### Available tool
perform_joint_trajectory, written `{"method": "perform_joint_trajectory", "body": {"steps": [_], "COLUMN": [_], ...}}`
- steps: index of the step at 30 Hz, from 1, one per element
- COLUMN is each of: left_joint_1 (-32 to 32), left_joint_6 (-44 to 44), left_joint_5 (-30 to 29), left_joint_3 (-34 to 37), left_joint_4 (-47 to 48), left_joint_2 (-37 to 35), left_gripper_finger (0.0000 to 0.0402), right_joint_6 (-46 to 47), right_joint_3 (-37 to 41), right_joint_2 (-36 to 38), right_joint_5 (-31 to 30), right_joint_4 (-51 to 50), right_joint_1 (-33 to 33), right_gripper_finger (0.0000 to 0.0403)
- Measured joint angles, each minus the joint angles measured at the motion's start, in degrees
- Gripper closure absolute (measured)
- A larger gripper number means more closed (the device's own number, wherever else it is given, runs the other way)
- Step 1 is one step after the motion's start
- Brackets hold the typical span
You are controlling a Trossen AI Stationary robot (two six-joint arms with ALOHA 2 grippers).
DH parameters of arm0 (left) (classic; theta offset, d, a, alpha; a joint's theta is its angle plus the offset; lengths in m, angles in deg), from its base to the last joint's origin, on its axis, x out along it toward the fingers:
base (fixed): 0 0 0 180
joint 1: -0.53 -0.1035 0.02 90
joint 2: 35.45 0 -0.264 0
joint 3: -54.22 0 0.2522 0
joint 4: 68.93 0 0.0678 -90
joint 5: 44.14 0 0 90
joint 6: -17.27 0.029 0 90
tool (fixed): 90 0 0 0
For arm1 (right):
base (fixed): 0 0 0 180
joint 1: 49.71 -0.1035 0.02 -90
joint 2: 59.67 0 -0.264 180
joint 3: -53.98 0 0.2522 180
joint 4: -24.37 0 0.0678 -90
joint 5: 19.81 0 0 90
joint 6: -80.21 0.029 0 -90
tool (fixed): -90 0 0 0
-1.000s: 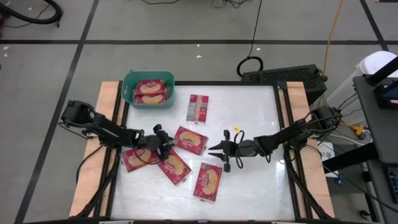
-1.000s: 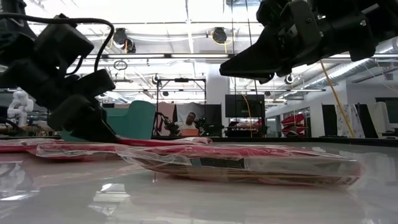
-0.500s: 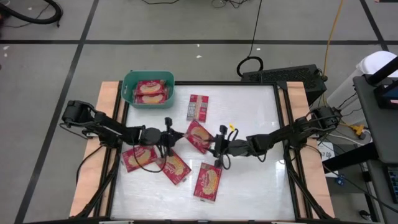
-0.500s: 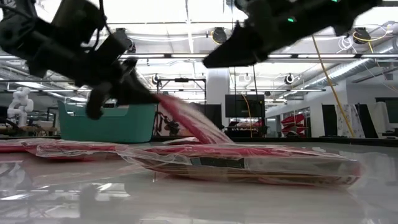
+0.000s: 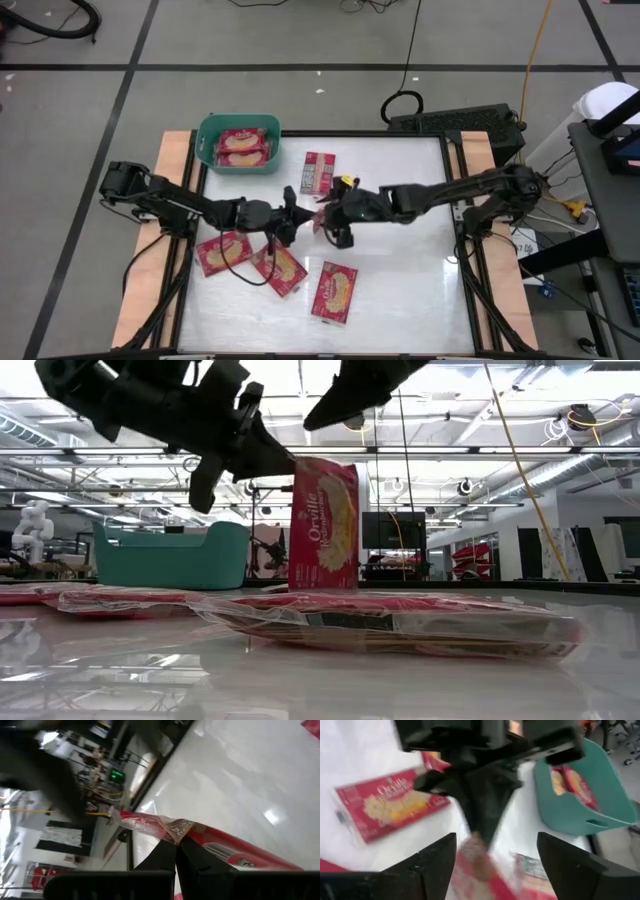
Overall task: Sort popcorn bags into baskets
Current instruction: Stack the red popcorn bag on the red popcorn bags in the green bin
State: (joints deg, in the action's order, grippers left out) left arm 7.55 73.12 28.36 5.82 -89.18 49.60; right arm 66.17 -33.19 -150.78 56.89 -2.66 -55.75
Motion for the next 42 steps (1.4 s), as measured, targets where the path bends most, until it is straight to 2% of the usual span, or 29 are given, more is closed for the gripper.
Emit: {"method": "perform_joint_trajectory", "body": {"steps": [3, 8, 11, 14, 17, 23, 28, 31, 34, 39, 42], "left_joint_1": [0.36, 1.75, 2.39, 2.55, 2.55, 2.54, 2.5, 2.43, 3.06, 6.62, 7.87], "left_joint_6": [-0.02, -0.26, 0.03, -0.87, -0.85, -1.22, -5.82, -11.22, -14.76, -16.58, -21.31], "left_joint_5": [0.0, 0.04, 0.02, -0.47, -0.66, -1.01, -1.19, -4.88, -11.03, -25.83, -34.14], "left_joint_3": [-1.4, -1.43, -1.43, -1.43, -1.43, -1.43, -1.43, -1.43, -1.43, -1.42, -1.41], "left_joint_4": [3.15, 3.31, 3.7, 4.04, 4.01, 3.84, 3.85, 3.86, 3.4, -0.31, -0.45], "left_joint_2": [0.0, 0.0, 0.0, 0.0, 0.0, 0.0, 0.0, 0.0, 0.0, -0.02, -0.11], "left_gripper_finger": [0.0399, 0.0399, 0.0397, 0.0399, 0.0398, 0.039, 0.0395, 0.0386, 0.0351, 0.0262, 0.0215], "right_joint_6": [-2.45, -2.37, -1.01, -0.97, -0.83, 0.41, 1.93, 3.01, 4.04, 5.9, 7.7], "right_joint_3": [-2.4, -2.4, -1.55, 1.06, 3.82, 7.52, 10.42, 10.93, 10.93, 10.92, 10.91], "right_joint_2": [0.14, -0.38, -1.18, -1.41, -1.66, -1.62, -1.55, -1.64, -1.6, 1.04, 3.19], "right_joint_5": [1.92, 9.94, 10.98, 16.14, 18.1, 18.05, 18.05, 17.81, 17.88, 17.83, 17.72], "right_joint_4": [-5.59, -10.42, -9.96, -7.9, -7.18, -4.63, -0.65, -0.44, -0.57, -2.32, -4.22], "right_joint_1": [1.74, 5.39, 6.37, 6.56, 6.57, 6.64, 6.7, 6.7, 6.68, 6.66, 6.51], "right_gripper_finger": [0.0128, 0.0138, 0.0152, 0.0167, 0.0182, 0.0228, 0.0301, 0.0353, 0.0388, 0.0377, 0.0378]}}
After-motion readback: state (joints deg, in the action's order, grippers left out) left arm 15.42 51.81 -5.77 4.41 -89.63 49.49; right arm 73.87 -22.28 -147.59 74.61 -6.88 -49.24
